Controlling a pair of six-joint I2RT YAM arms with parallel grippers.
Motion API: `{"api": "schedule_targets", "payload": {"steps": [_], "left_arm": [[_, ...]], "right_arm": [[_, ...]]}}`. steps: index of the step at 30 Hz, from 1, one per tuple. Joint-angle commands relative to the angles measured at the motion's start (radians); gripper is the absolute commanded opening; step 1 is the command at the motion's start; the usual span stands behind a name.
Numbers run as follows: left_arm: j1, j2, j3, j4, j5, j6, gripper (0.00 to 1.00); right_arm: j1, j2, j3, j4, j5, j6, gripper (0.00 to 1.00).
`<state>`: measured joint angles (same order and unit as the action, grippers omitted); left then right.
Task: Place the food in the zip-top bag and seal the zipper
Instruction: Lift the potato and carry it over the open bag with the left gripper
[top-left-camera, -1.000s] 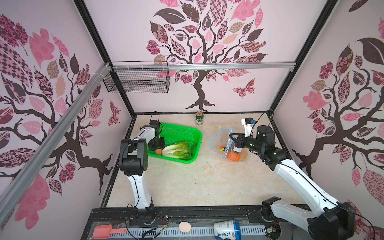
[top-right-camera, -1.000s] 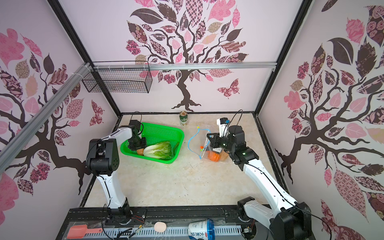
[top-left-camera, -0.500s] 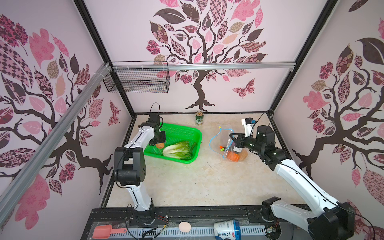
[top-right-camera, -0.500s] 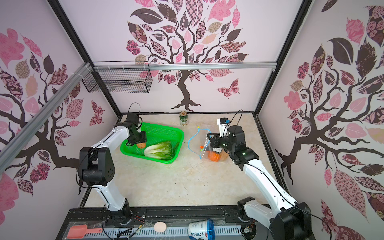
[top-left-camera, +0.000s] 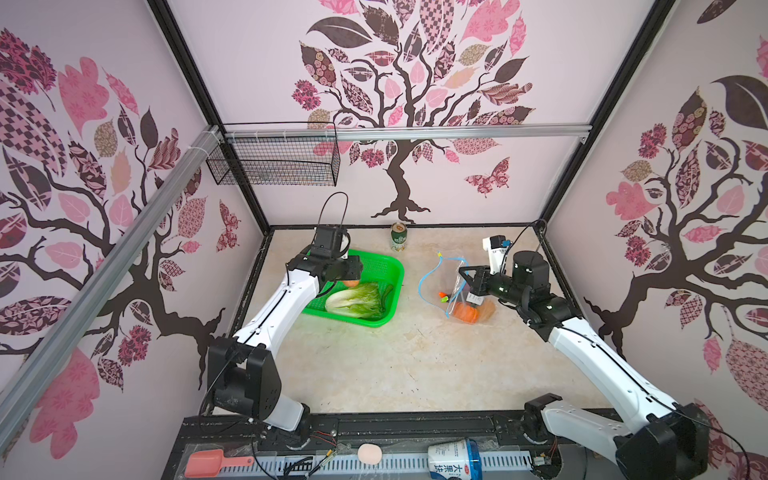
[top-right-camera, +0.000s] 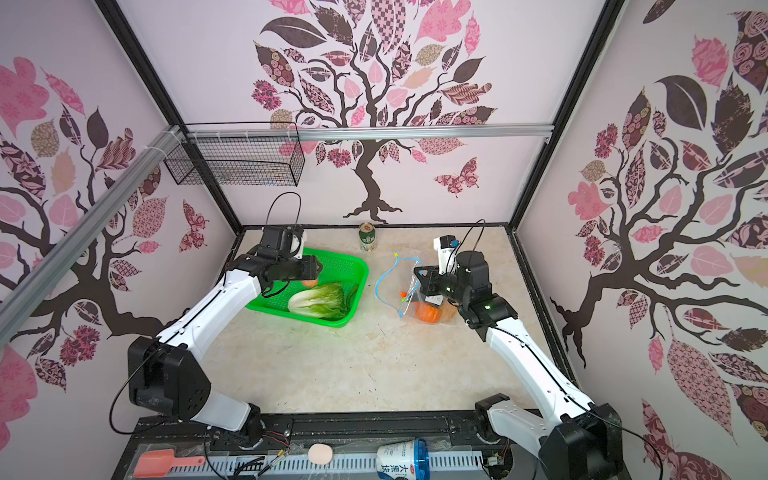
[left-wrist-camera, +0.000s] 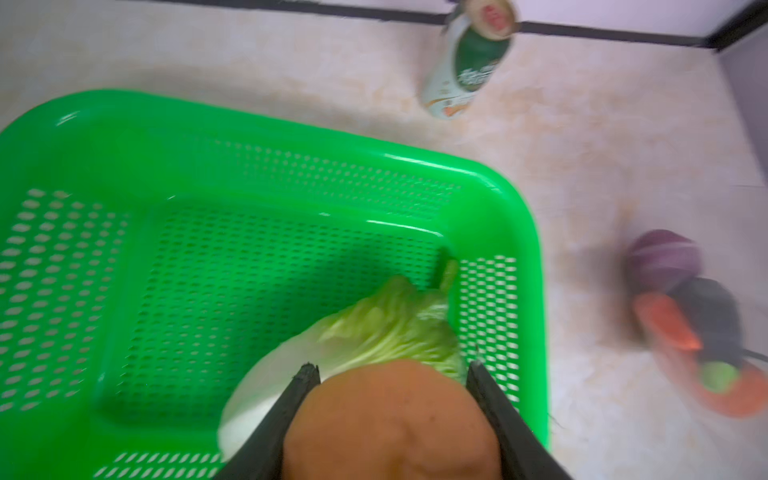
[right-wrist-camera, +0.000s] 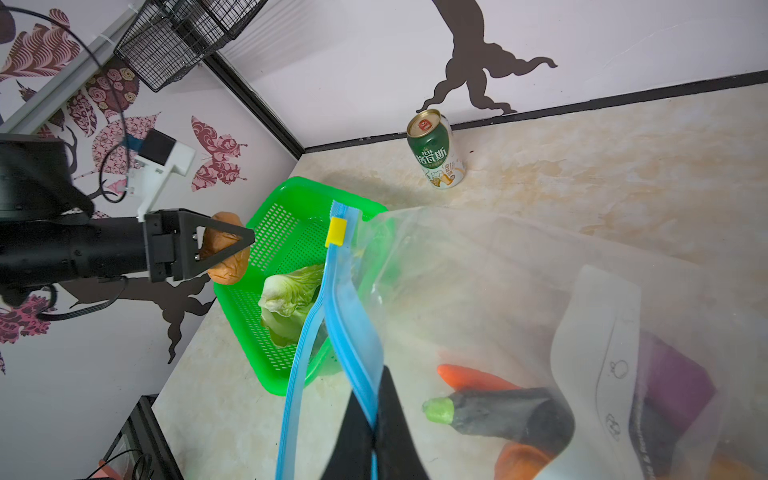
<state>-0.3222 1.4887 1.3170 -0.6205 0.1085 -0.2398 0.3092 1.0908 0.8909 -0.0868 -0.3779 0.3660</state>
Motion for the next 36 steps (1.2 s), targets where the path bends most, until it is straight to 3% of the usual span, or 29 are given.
{"api": "schedule_targets", "payload": {"steps": [1, 10, 18, 36], "left_arm": [[-0.075, -0.066, -0.03, 0.124, 0.07, -0.073, 0.48], [-0.283, -0.07, -0.043, 0.454, 0.168, -0.215, 0.44], [-0.47, 0.037, -0.032, 0.544, 0.114, -0.081, 0.44], [-0.495, 0.273, 0.053, 0.425, 0.028, -0.042, 0.45]], "right_arm": [[0.003, 0.009, 0.021, 0.004, 0.004, -0.005, 0.0], [0.003, 0.003, 0.022, -0.002, -0.003, -0.006, 0.0], [0.002, -0.003, 0.021, 0.002, -0.024, -0.004, 0.0], [0.002, -0.005, 0.013, 0.016, -0.055, -0.001, 0.0]]}}
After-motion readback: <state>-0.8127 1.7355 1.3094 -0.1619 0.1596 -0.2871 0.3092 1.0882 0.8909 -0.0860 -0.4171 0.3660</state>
